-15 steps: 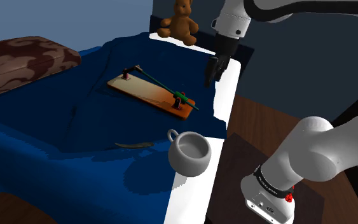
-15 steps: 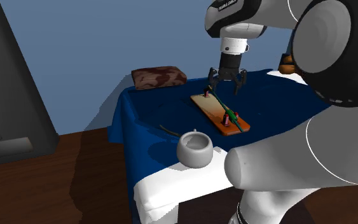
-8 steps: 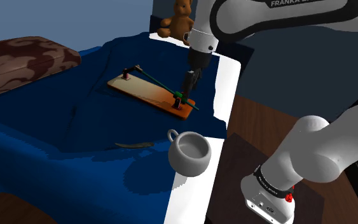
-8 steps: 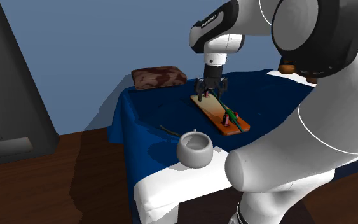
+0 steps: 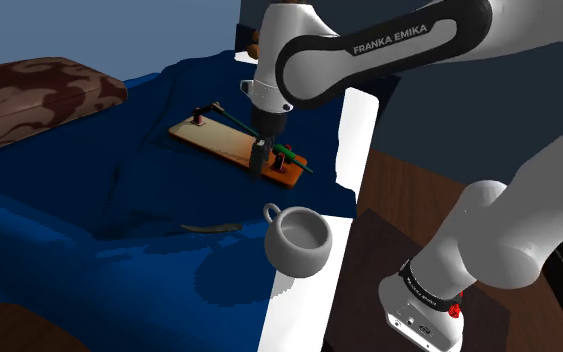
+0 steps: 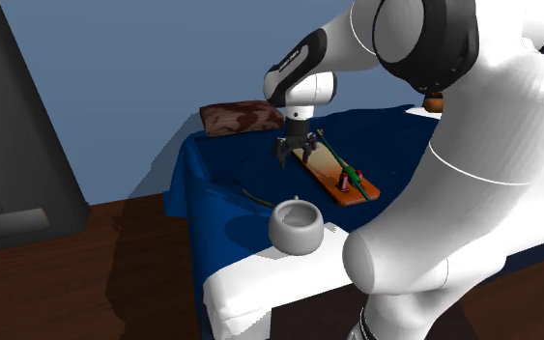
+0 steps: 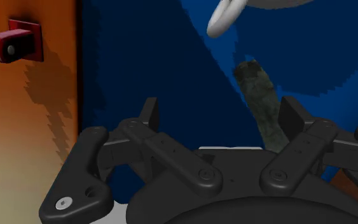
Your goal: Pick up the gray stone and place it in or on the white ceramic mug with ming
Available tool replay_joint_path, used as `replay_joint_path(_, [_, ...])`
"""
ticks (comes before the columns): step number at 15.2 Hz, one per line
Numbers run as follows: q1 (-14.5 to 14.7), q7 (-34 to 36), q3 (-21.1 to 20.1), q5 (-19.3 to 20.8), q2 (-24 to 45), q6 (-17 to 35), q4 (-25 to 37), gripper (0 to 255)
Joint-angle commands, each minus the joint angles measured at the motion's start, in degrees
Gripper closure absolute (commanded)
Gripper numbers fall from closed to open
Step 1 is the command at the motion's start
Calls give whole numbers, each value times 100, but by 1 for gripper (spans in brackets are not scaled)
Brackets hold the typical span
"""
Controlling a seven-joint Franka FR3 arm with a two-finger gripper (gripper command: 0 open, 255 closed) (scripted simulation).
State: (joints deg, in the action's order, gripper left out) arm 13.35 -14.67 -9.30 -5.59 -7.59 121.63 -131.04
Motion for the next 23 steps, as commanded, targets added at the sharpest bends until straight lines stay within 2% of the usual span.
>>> replay_joint_path(1, [84, -153, -85, 51, 380, 239, 162, 0])
replay_joint_path(11, [573, -644, -503, 558, 2154, 1142, 1069, 0])
replay_joint_path(19, [658, -583, -475, 707, 2604, 1642, 1012, 0])
replay_joint_path(23, [664, -576, -470, 717, 2636, 1679, 1005, 0])
